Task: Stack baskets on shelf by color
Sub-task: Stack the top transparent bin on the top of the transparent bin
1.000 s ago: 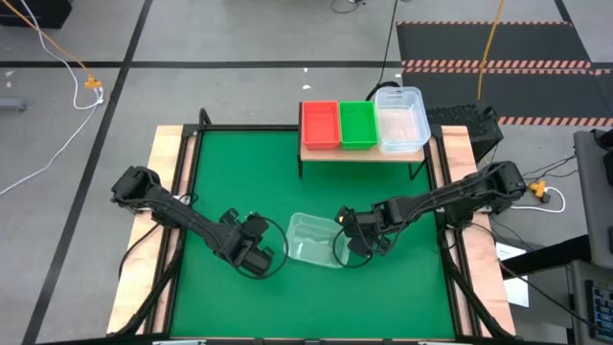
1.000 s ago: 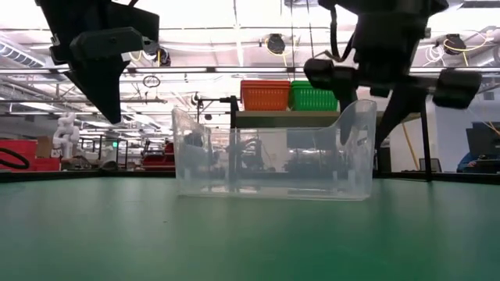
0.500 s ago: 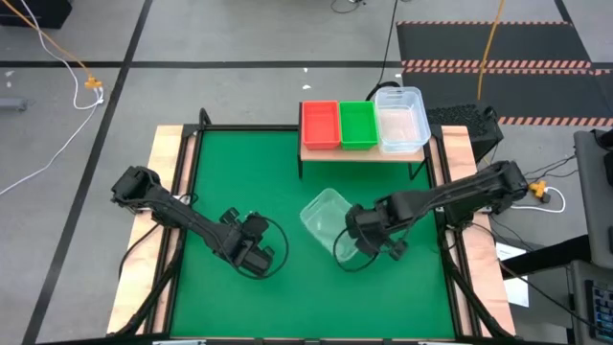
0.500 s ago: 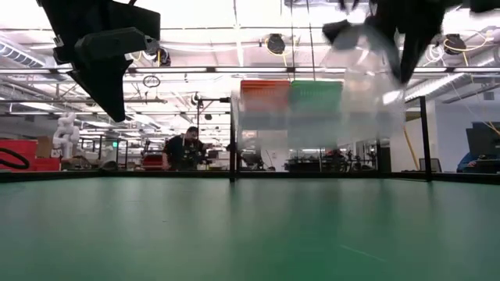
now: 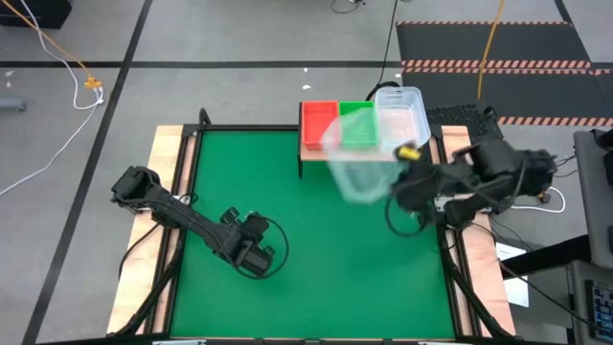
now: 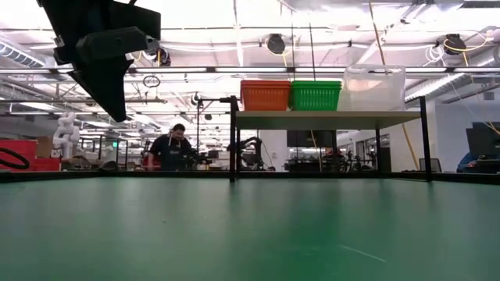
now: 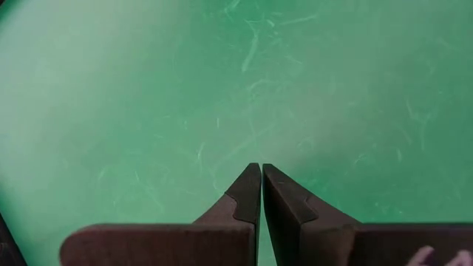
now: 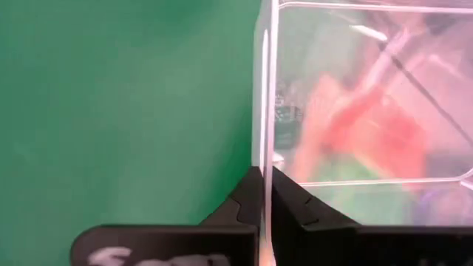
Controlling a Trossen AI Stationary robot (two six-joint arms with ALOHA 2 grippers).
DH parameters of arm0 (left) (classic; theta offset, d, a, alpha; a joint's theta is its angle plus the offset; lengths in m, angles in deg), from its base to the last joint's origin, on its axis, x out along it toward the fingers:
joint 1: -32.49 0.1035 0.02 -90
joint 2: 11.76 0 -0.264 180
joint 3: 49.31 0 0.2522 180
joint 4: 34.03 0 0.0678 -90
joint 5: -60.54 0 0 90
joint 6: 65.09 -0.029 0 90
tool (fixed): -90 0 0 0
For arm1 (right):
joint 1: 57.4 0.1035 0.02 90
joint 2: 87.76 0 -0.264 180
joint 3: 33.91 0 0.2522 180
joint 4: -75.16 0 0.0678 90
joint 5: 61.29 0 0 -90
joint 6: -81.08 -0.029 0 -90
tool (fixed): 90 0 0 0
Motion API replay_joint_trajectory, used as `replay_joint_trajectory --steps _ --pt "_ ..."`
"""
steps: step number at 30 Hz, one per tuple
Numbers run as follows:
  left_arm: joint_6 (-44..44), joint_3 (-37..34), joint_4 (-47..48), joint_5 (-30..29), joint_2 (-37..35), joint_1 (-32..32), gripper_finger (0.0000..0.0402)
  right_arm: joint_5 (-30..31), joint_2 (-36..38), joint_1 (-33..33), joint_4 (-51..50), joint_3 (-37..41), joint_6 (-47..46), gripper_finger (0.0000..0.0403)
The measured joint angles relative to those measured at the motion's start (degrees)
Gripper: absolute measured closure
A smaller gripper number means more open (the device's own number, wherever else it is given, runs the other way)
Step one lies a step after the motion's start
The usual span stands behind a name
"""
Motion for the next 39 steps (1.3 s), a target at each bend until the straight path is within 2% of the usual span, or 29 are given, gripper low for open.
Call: replay_joint_trajectory --steps 3,5,15,17,20,22,28,32,39 --pt "0.11 0.0 -0.01 -0.31 0.0 0.02 0.0382 8.91 1.16 -3.82 -2.57 -0.17 -1.05 0.0402" --pt "0.12 0.0 -0.07 -1.25 0.0 0.01 0.0382 11.58 1.87 -7.38 -2.05 0.03 -1.1 0.0402" --pt "0.46 0.0 -0.26 -1.9 0.0 0.0 0.0382 11.48 0.75 -31.65 -2.3 0.47 2.62 0.0402" --pt "-0.05 0.0 -0.26 -1.9 0.0 -0.13 0.0382 10.31 1.21 -34.29 -2.29 0.83 7.69 0.0402" --pt "-0.59 0.0 -0.26 -1.89 0.0 -0.44 0.0382 2.38 2.76 -36.27 -2.59 2.3 18.7 0.0403" --pt "-0.59 0.0 -0.24 -1.88 0.0 -0.78 0.0382 -0.39 3.41 -37.19 -2.34 3.61 21.81 0.0403" --pt "-0.78 0.0 -0.23 -1.87 0.0 -1.76 0.0382 4.21 4.91 -41.31 -2.17 8.81 20.62 0.0403" --pt "-0.73 0.0 -0.22 -1.86 0.0 -2.08 0.0382 3.62 6.78 -43.36 -2.41 11.95 20.53 0.0403" --pt "-0.78 0.0 -0.2 -1.86 0.0 -2.06 0.0382 -4.33 9.7 -44.79 -2.35 14.19 19.07 0.0403"
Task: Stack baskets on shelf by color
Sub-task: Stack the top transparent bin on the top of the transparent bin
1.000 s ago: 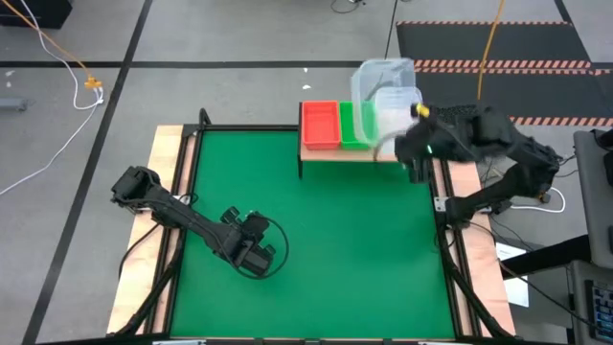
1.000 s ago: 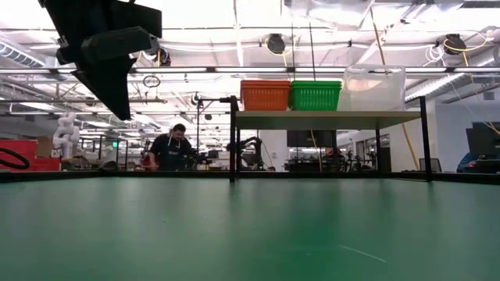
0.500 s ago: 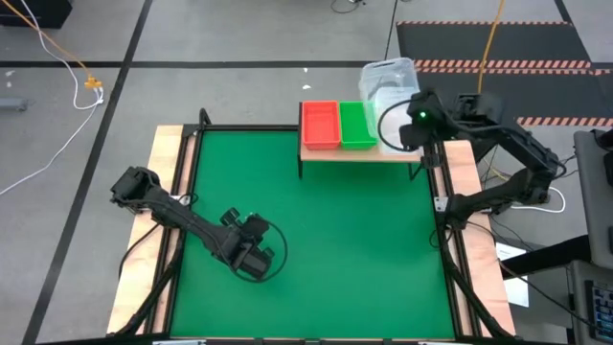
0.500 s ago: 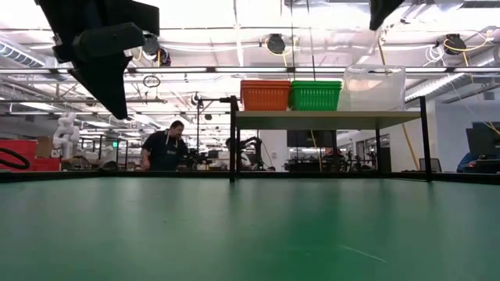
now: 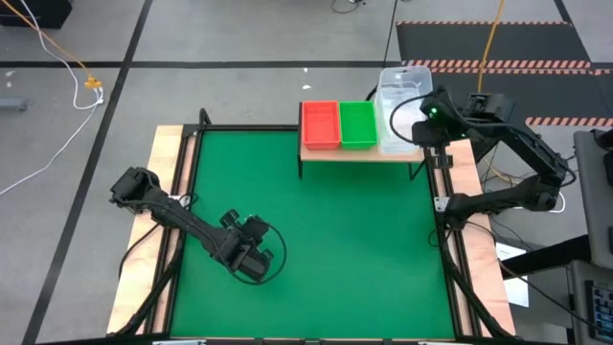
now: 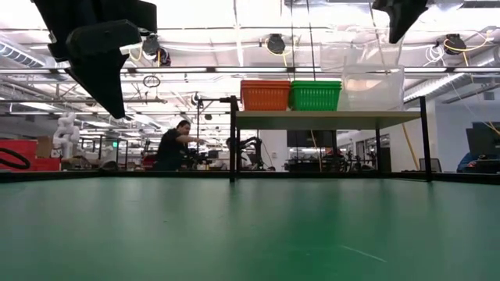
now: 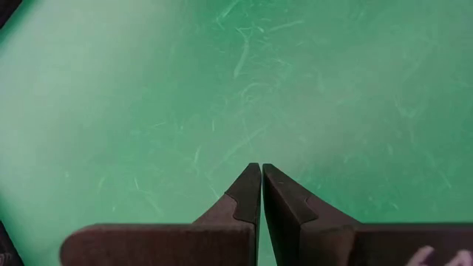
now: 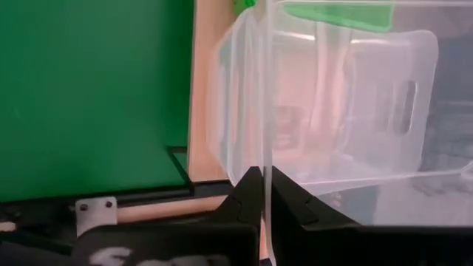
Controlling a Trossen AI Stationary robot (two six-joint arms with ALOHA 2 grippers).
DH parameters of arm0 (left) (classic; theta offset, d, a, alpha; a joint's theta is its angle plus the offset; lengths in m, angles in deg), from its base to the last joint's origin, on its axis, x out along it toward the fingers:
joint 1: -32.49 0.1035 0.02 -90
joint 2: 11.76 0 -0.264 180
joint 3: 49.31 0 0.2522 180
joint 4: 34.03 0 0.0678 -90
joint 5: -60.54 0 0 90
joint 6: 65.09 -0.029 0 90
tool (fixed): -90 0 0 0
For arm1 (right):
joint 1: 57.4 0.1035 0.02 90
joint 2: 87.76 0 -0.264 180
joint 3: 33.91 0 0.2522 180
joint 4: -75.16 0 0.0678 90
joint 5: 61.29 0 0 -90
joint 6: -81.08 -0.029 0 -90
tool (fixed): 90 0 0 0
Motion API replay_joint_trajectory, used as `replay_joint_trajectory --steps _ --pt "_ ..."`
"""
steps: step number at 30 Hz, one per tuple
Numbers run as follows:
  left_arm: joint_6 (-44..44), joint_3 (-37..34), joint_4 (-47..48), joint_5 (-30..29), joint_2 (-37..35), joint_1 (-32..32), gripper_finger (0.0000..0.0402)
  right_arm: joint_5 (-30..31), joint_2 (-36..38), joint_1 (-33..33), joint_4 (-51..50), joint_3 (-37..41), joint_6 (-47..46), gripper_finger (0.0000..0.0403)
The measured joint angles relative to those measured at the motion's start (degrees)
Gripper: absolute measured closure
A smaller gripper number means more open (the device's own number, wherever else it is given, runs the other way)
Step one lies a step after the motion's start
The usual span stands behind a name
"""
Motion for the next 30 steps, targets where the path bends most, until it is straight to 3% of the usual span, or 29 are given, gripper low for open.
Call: replay_joint_trajectory --steps 16,30 --pt "-0.03 0.0 0.0 0.0 0.0 0.02 0.0382 -4.06 -2.82 0.01 -0.02 0.07 -4.44 0.0402" --pt "-0.01 0.0 0.02 0.0 0.0 0.0 0.0382 -6.75 -3.34 0.89 0.11 0.07 -10.31 0.0358"
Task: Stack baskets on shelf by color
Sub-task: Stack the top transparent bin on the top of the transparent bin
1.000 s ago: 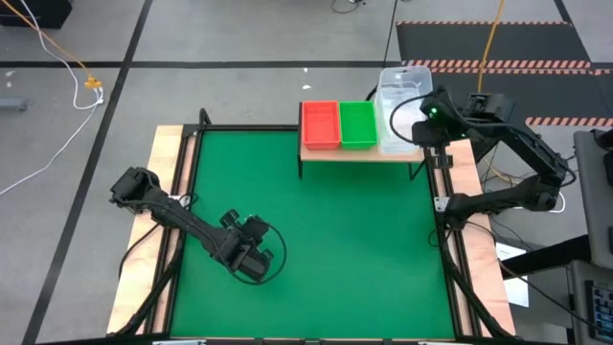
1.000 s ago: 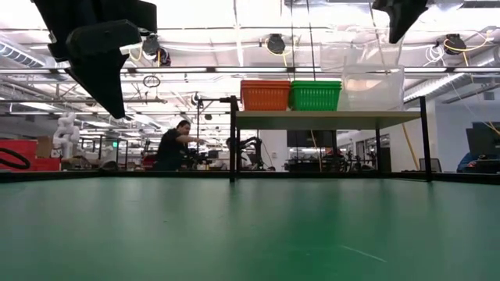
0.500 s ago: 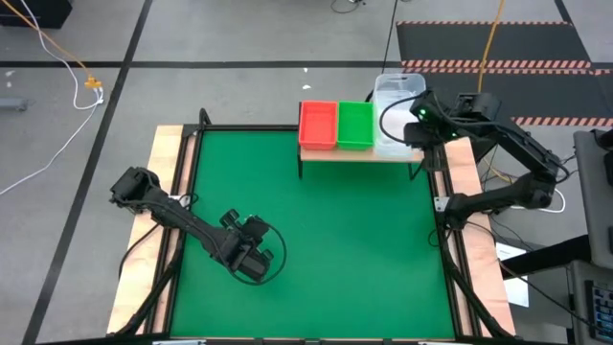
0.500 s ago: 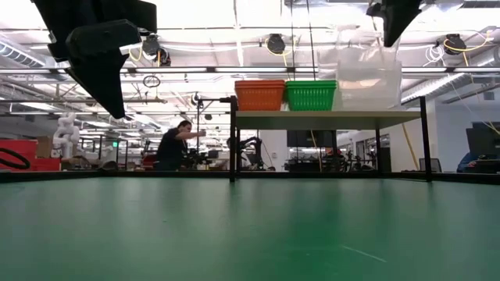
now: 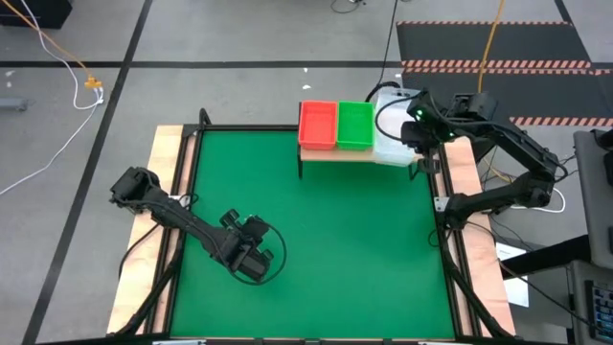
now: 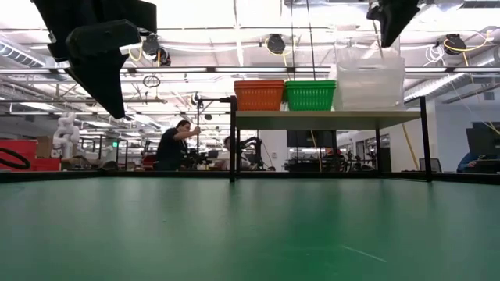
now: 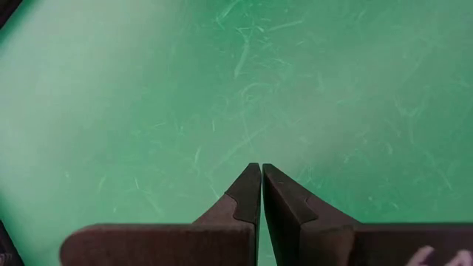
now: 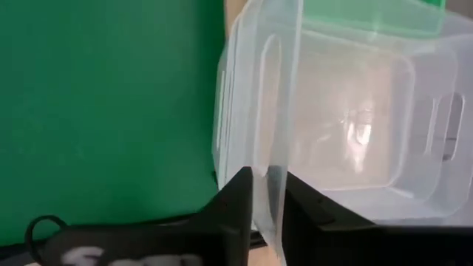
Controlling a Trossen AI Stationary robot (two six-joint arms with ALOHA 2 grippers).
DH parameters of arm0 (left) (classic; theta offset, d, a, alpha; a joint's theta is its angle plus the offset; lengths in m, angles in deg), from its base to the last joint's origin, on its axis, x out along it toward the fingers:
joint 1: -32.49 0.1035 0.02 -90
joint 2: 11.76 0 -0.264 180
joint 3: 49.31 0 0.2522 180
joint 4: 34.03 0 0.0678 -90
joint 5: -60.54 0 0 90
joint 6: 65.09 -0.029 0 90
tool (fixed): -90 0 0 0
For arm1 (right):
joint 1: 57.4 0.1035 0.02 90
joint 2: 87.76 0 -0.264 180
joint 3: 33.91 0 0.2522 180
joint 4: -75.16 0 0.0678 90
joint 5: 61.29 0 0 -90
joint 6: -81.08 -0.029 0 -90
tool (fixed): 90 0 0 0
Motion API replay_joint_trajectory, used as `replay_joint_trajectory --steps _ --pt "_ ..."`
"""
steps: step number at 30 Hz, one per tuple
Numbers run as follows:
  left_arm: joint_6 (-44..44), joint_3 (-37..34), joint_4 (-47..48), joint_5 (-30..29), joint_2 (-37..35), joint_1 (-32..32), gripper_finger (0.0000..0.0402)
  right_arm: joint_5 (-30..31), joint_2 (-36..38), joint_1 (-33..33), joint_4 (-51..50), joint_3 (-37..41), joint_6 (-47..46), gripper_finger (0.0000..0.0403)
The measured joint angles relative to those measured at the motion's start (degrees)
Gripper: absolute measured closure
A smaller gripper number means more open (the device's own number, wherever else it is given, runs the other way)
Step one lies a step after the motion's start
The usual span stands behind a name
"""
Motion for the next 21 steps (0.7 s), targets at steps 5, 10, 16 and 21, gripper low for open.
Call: replay_joint_trajectory --steps 5,10,16,21 --pt "0.18 0.0 -0.02 0.0 0.0 0.0 0.0382 6.02 0.59 0.85 0.73 0.0 0.17 0.0308" --pt "0.18 0.0 -0.02 -0.33 0.0 0.04 0.0382 22.79 2.66 0.82 5.73 0.0 -0.79 0.0265" --pt "0.18 0.0 -0.04 -1.35 0.0 0.34 0.0382 14.03 7.26 2.29 7.6 -0.04 -1.22 0.0255" --pt "0.28 0.0 -0.22 -1.47 0.0 1.16 0.0382 5.1 9.09 3.42 8.0 -0.04 -6.53 0.0261"
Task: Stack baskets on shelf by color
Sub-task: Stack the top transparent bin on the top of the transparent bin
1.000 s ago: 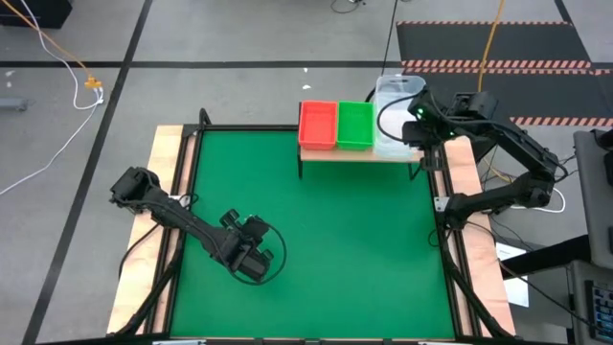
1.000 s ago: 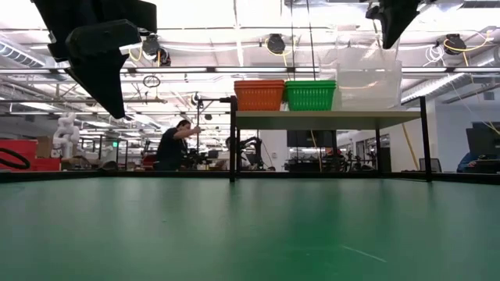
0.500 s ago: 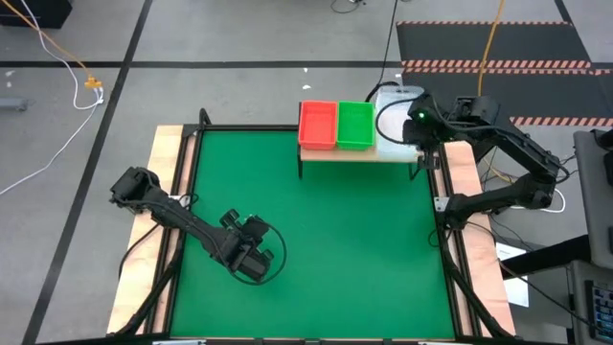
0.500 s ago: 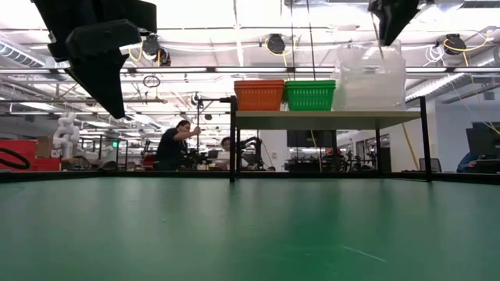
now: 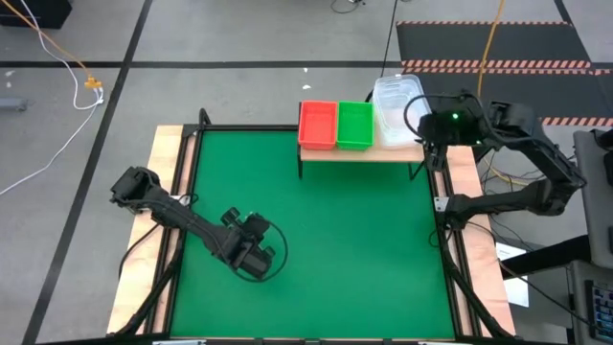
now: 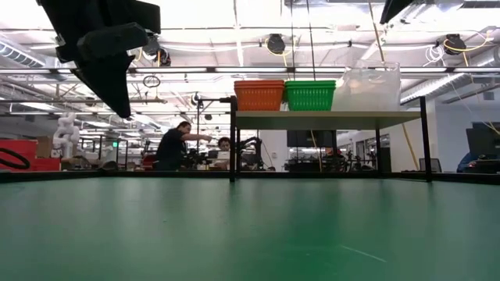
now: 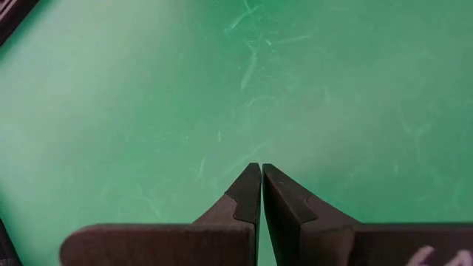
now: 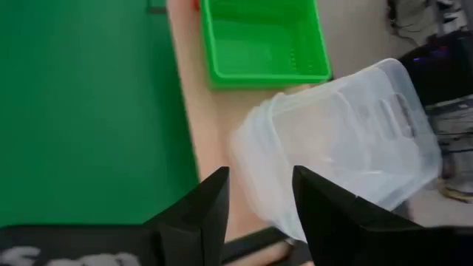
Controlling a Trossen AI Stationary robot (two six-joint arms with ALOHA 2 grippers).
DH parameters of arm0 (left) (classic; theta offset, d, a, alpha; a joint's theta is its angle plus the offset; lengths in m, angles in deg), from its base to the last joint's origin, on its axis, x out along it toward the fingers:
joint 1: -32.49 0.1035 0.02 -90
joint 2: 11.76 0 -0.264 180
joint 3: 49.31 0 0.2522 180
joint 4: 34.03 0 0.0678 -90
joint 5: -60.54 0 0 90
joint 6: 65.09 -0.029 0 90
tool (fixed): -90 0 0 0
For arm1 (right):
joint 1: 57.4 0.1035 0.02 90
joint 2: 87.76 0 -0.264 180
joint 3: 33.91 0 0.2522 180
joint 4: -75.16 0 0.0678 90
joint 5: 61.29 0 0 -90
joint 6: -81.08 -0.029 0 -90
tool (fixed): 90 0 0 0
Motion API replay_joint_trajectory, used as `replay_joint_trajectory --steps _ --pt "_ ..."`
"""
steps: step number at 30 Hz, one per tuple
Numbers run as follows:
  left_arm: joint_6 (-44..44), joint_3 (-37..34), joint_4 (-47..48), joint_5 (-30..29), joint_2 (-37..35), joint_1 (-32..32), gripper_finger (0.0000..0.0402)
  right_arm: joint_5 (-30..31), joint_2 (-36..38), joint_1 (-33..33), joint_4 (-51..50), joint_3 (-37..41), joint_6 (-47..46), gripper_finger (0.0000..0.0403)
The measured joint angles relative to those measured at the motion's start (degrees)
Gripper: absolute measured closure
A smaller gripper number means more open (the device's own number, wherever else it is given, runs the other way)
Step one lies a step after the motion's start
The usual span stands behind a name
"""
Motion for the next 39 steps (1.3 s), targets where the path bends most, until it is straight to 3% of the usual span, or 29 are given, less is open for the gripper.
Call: replay_joint_trajectory --steps 6,11,16,27,39 --pt "0.05 0.0 -0.5 -0.04 0.0 1.33 0.0382 6.25 -1.41 -0.18 0.85 0.83 3.28 0.027" --pt "-0.18 0.0 -0.72 -0.04 0.0 1.55 0.0382 5.58 -4.76 -1.05 0.88 5.23 8.14 0.0269" --pt "-0.32 0.0 -0.68 -0.04 0.0 1.2 0.0382 13.49 -7.47 -2.03 4.93 8.5 11.07 0.0272" --pt "-1.32 0.0 -0.53 -0.06 0.0 0.59 0.0382 7.93 -8.04 -3.74 4.3 7.96 10.85 0.0273" --pt "-1.56 -0.04 -0.42 -0.04 0.0 0.59 0.0382 8.08 -8.45 -5.48 4.46 7.96 8.9 0.0278"
